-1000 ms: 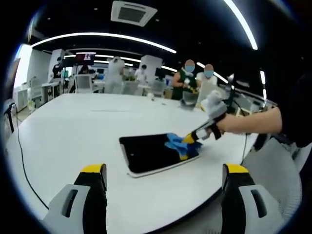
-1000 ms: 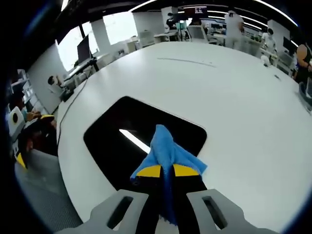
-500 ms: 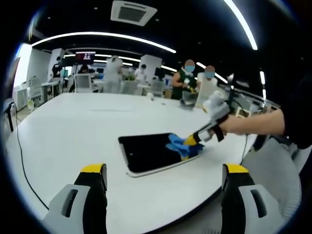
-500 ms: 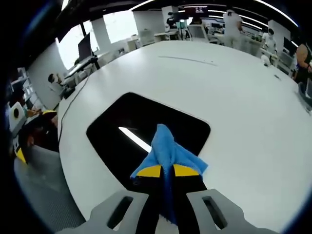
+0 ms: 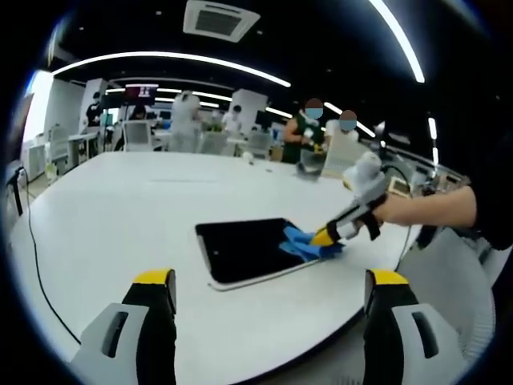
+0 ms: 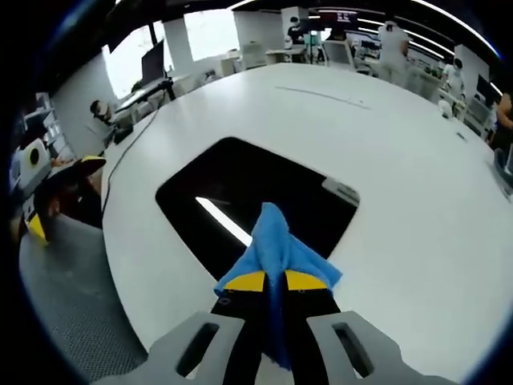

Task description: Wipe the mirror surface with the cleaning cloth until all visible marks leave the cleaned area.

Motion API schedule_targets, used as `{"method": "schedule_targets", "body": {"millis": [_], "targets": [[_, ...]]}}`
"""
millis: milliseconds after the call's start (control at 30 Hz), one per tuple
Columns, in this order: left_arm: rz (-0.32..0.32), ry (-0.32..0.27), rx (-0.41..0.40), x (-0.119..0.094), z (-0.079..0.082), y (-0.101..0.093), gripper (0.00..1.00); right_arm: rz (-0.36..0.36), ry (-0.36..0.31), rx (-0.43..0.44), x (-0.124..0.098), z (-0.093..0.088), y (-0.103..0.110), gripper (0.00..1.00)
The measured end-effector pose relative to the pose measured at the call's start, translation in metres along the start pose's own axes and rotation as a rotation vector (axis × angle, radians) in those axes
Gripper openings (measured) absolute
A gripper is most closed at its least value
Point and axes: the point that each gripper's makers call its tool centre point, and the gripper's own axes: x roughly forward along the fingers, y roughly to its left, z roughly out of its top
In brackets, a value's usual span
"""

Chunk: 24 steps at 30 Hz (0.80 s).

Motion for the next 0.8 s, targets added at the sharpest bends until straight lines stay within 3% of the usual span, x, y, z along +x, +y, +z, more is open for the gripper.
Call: {"method": "schedule_targets", "body": {"millis": [300,533,800], "targets": [[0.003,0.005,0.002,0.000,-0.001,0.001,0.98,0.012,-0.067,0.067,-0.001,0.001,-0.001,0.02],[0.005,0.006,0.003,0.000,-0.001,0.001,0.98,0.004,-0.066,0.005,0.002,0.005,0.005,0.02],[0.019,0.011,0.006,0.000,-0.001,0.003,0.99,0.011,-0.071,-0.001,0.006,0.008,0.011,0.02]]}}
